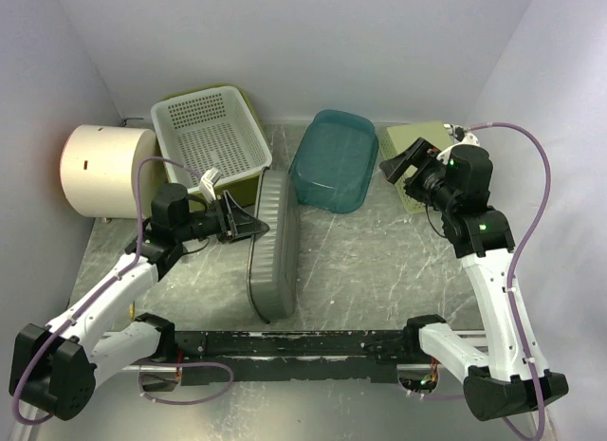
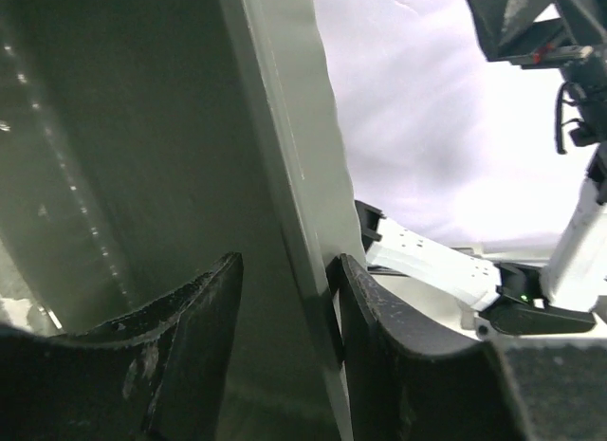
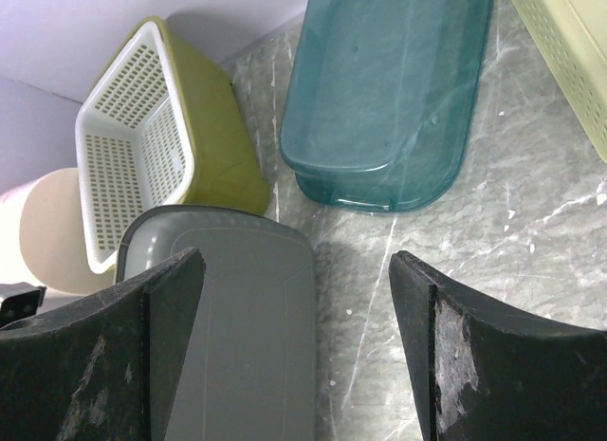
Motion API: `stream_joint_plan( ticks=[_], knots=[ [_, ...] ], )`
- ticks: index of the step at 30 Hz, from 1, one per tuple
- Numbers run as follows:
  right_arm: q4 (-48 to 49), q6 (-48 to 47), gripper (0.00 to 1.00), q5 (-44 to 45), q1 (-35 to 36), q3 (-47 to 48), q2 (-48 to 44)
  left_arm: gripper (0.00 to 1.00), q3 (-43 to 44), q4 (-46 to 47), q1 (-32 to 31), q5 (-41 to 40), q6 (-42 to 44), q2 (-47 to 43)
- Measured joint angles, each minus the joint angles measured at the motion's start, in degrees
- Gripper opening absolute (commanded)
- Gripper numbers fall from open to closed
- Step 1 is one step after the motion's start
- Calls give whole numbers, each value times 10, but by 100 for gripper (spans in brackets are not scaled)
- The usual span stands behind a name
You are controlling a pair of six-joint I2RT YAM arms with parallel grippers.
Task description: Turn the large container upside down
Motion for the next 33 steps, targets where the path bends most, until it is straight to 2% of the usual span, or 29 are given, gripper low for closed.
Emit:
stream_joint_plan(
  ticks=[3, 6, 19, 26, 33],
  knots=[
    [0, 2, 79, -2, 0, 0, 0, 7, -40, 86, -2, 16, -66, -6],
    [0, 3, 79, -2, 0, 0, 0, 7, -43, 127, -18, 15, -106, -1],
    [0, 12, 79, -3, 0, 0, -4, 7, -28, 273, -170, -41, -209, 93],
    [0, 13, 79, -4, 0, 0, -6, 7, 55, 295, -251, -51, -232, 198],
    [-4, 13, 79, -3, 0, 0, -9, 7, 124, 287, -283, -54, -218, 270]
  ],
)
